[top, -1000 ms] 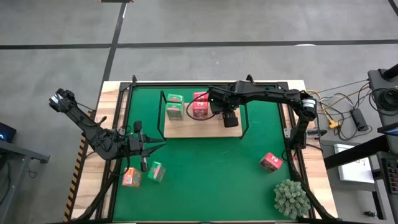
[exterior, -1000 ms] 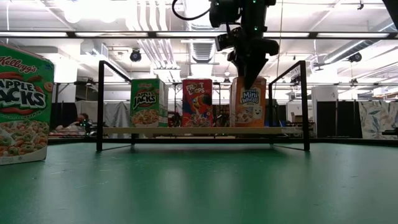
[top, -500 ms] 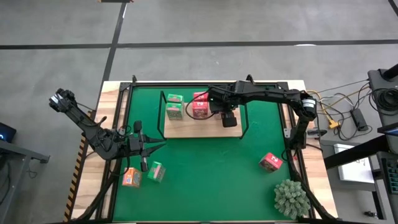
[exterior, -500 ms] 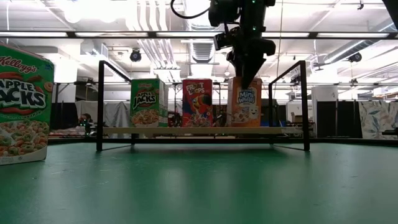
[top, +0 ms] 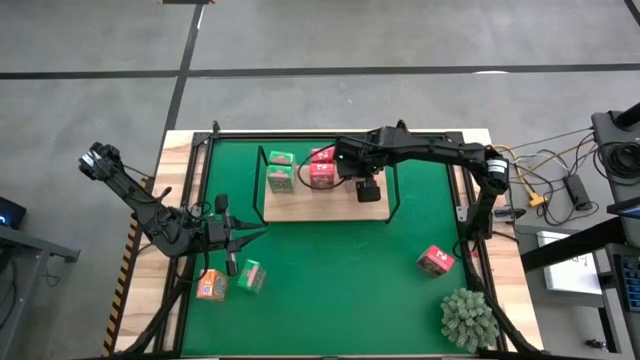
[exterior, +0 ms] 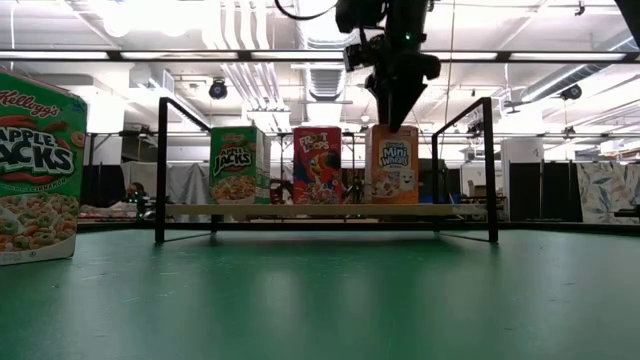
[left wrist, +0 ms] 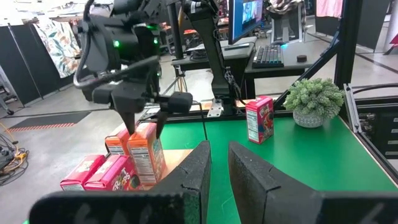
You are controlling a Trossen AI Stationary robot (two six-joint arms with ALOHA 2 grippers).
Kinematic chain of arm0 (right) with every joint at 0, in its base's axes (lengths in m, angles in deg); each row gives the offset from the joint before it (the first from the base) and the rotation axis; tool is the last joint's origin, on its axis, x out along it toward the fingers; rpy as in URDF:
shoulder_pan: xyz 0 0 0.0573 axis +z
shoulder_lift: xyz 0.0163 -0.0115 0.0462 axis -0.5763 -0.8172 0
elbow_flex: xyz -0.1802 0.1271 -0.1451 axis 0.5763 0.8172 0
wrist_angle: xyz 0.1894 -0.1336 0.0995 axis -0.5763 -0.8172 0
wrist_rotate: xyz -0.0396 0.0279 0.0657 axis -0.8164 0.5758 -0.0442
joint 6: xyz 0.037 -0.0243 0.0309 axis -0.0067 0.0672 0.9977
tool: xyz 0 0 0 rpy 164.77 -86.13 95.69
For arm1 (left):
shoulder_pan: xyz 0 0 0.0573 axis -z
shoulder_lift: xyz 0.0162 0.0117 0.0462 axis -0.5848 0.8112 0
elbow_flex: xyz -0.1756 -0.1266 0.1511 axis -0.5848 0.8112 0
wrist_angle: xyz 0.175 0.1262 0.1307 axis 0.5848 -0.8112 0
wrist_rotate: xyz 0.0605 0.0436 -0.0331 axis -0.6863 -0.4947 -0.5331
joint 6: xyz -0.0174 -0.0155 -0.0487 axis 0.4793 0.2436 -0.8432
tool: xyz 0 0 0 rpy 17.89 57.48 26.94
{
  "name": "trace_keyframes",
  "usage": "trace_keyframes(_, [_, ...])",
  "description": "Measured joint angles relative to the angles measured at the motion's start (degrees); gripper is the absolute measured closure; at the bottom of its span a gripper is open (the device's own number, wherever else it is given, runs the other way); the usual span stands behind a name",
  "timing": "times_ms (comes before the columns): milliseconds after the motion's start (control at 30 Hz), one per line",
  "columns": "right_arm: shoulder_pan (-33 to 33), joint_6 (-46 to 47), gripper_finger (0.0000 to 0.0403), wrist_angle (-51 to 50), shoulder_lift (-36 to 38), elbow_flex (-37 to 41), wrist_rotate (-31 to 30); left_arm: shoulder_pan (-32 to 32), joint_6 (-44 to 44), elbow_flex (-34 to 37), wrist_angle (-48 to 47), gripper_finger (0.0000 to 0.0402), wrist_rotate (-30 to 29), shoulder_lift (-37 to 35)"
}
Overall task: Stack cereal on shelf
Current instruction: Put the right orange cereal box on the shelf aligned with the other orange cereal box
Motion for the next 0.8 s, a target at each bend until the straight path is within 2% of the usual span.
trace_keyframes(267, [0.68,1.0,0.0172,-1.47,0.0,-6.68,0.05,0.0,0.01,0.0,0.0,0.0362,0.01,0.0])
trace_keyframes(433, [0.65,1.03,0.0211,1.24,0.07,-8.2,0.08,0.0,0.0,0.0,0.0,0.0362,0.0,0.0])
trace_keyframes(800, [-1.62,2.56,0.038,2.68,0.07,-2.53,-0.06,-0.01,0.0,0.0,0.0,0.0362,0.01,0.0])
